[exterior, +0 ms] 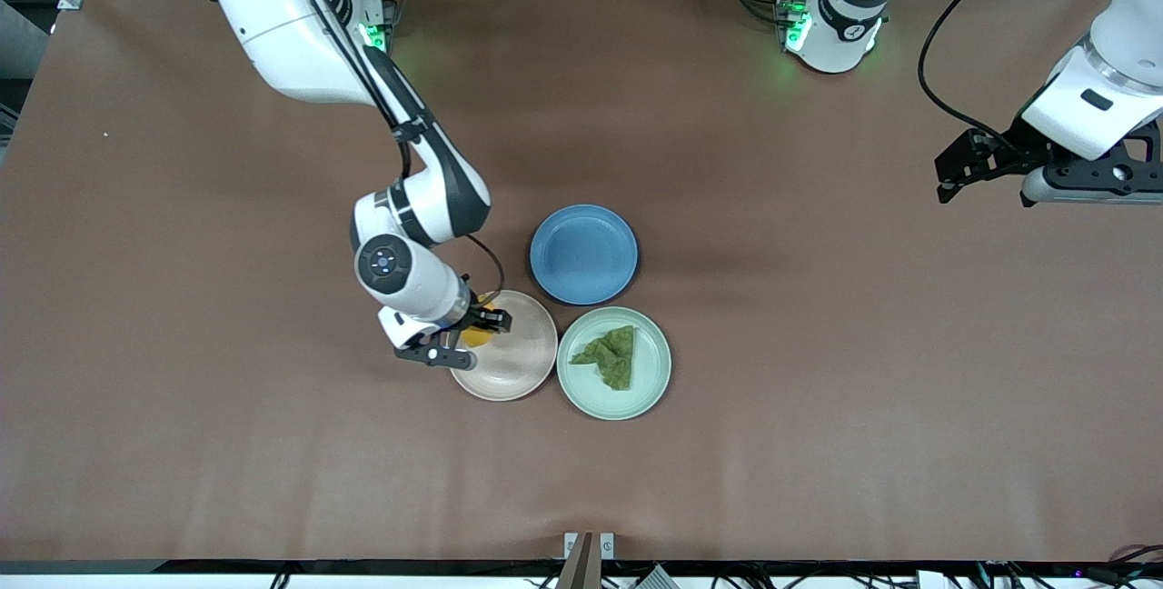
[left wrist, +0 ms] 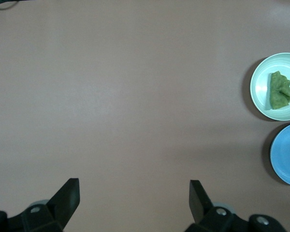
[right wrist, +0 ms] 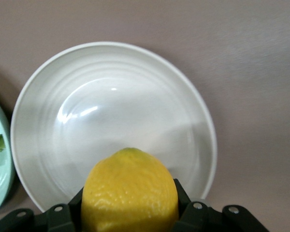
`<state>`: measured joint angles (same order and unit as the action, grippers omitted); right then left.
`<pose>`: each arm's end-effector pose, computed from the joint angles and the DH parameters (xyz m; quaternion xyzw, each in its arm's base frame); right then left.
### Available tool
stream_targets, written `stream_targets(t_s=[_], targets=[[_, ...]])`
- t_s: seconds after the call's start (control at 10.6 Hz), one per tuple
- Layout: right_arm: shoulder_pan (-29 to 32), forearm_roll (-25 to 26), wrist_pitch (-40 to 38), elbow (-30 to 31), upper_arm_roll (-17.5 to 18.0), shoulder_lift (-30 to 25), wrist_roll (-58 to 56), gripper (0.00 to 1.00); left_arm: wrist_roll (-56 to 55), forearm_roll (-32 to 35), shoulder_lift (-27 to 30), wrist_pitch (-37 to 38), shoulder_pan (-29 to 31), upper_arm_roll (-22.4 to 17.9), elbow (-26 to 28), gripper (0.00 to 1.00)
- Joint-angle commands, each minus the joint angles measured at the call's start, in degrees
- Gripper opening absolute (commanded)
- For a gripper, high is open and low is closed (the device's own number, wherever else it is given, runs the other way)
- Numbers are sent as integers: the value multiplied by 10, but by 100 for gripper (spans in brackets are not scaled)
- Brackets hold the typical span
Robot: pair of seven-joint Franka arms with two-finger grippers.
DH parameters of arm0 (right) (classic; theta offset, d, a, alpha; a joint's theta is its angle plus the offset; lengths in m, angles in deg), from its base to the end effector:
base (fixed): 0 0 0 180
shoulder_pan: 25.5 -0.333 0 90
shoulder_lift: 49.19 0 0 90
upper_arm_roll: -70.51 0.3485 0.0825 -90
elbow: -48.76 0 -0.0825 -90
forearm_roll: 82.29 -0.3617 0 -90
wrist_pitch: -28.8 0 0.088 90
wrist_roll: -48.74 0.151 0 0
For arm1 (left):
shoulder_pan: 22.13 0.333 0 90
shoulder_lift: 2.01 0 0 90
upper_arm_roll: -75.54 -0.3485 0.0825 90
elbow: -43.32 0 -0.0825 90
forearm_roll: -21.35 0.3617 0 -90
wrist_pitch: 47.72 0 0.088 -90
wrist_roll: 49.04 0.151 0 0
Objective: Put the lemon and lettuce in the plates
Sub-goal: 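Carry the yellow lemon with the right gripper over the cream plate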
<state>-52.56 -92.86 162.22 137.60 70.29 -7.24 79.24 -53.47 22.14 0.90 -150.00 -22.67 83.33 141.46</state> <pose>0.6359 0.3323 0.2170 -0.9931 0.0930 0.0121 0.0698 0.5327 -0.0779 0.5951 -0.9975 0.0351 -0.0620 0.0034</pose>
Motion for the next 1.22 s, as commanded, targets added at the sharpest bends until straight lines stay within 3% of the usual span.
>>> stream_targets(t_s=[0.0, 0.38, 0.56, 0.66, 0.75, 0.85, 1.13], targets=[[-11, -11, -4, -63, -4, 53, 13, 32, -3, -14, -11, 12, 5, 2, -17, 100], [-16, -11, 17, -87, -4, 81, 16, 34, -5, -10, -18, 12, 11, -2, -17, 100], [-17, -10, 21, -86, -4, 84, 16, 47, -8, -13, -19, 12, 8, -1, -23, 100], [-18, -10, 21, -87, -4, 85, 15, 73, -9, -13, -19, 12, 8, -1, -23, 100], [-18, -9, 21, -86, -4, 85, 14, 83, -8, -13, -18, 12, 9, -1, -24, 100], [-18, -10, 21, -87, -4, 84, 15, 100, -8, -13, -17, 14, 10, -1, -24, 100], [-14, -10, 13, -97, -4, 82, 9, 100, -6, -8, -22, 39, 11, -2, -55, 100]])
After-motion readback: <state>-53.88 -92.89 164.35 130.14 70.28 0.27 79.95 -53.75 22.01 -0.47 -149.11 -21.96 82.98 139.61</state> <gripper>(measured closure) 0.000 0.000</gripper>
